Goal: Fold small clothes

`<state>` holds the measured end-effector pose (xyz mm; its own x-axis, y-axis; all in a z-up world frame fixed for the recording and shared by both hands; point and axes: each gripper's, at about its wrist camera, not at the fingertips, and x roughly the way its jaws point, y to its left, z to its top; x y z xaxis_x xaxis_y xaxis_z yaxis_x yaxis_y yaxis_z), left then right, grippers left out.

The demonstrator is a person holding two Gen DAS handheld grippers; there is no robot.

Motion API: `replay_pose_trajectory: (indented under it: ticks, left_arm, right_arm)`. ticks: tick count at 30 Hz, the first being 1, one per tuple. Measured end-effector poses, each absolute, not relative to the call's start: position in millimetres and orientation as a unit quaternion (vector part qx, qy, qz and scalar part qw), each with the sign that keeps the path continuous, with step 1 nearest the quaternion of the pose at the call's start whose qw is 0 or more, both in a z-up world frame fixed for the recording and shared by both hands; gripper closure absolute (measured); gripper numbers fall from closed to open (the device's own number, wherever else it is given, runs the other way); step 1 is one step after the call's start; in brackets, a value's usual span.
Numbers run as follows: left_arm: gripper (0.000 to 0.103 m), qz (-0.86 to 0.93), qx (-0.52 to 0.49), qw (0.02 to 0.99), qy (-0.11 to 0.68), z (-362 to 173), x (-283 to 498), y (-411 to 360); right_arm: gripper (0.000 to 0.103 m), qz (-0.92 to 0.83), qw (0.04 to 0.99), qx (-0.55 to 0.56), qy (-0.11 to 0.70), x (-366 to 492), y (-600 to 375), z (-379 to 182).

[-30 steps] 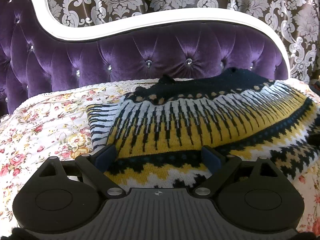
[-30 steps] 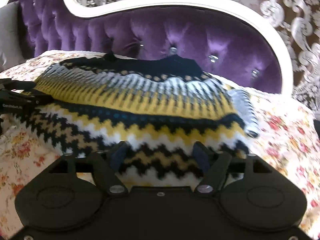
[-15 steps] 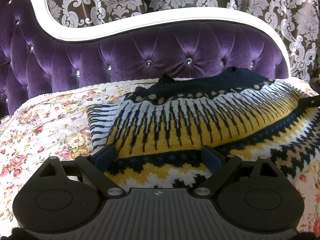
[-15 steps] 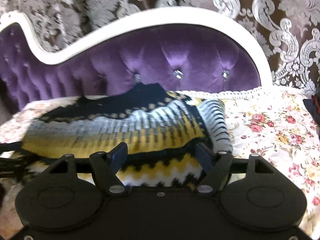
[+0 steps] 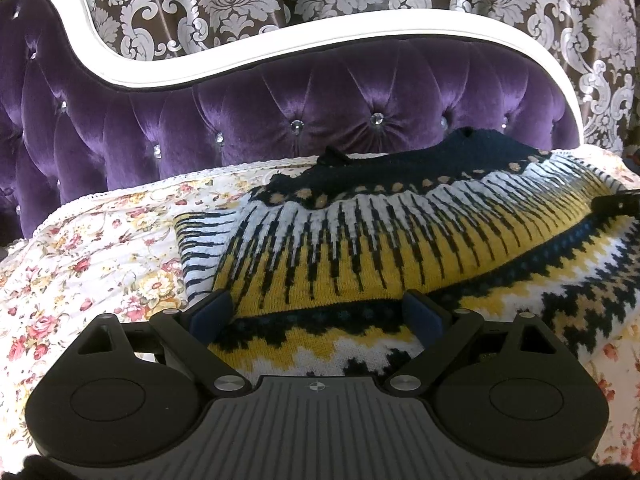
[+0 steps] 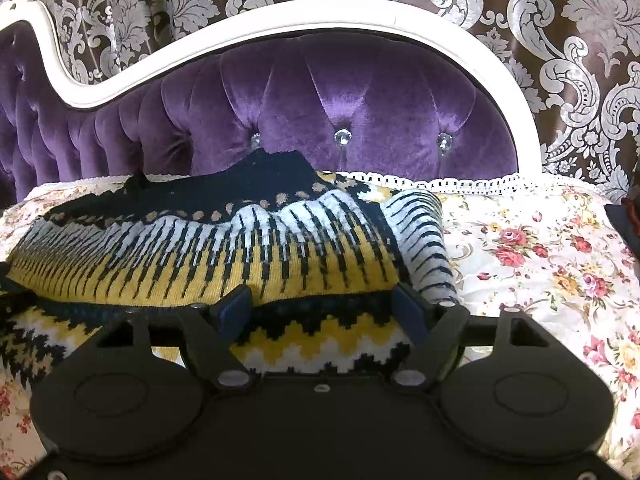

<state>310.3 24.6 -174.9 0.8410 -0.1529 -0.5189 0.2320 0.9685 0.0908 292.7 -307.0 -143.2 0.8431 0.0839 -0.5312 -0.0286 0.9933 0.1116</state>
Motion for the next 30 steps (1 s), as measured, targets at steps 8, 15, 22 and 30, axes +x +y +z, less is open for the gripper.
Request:
replay_pose_trajectory:
  ticks: [8, 15, 22, 30]
  left_arm:
    - [0.010, -0.101, 0.077, 0.956, 0.266, -174.2, 311.4, 24.0]
    - [0.011, -0.116, 0.052, 0.951, 0.283, -168.0, 296.2, 28.6]
    - [0.011, -0.098, -0.024, 0.939, 0.328, -165.0, 268.9, 61.3]
    - [0.012, -0.076, -0.062, 0.950, 0.298, -111.3, 301.6, 46.9]
  right_arm:
    - [0.025, 0.040, 0.960, 0.080, 0.265, 289.9, -315.9, -145.5]
    - [0.026, 0.048, 0.960, 0.101, 0.255, 286.8, -322.5, -147.2]
    - [0.026, 0.053, 0.960, 0.112, 0.251, 285.9, -326.1, -147.6]
    - [0.026, 0.057, 0.960, 0.122, 0.247, 284.9, -328.8, -147.7]
